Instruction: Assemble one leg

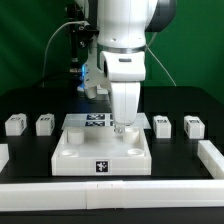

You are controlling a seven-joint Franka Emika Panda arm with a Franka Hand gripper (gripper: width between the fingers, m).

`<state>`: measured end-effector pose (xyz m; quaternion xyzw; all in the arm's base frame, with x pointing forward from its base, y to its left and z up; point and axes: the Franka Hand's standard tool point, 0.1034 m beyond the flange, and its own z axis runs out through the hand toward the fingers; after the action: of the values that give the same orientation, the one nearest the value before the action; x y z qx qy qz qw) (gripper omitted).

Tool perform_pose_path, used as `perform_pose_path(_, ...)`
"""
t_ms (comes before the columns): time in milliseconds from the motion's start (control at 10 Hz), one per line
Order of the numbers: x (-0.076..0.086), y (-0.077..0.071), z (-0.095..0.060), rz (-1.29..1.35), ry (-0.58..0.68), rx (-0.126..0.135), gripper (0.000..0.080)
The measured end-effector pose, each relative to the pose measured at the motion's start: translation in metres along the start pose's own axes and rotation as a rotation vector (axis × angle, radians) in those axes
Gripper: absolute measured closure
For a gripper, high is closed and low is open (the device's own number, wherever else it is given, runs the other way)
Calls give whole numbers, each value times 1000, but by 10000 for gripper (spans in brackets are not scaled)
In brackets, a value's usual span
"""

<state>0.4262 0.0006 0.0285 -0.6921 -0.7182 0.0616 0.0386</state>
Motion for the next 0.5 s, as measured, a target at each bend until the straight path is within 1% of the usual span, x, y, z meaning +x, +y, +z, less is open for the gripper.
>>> perform_pose_path(200, -2, -1, 7, 9, 4, 11, 150)
perform_pose_path(500, -2, 2, 13, 11, 6, 20, 150)
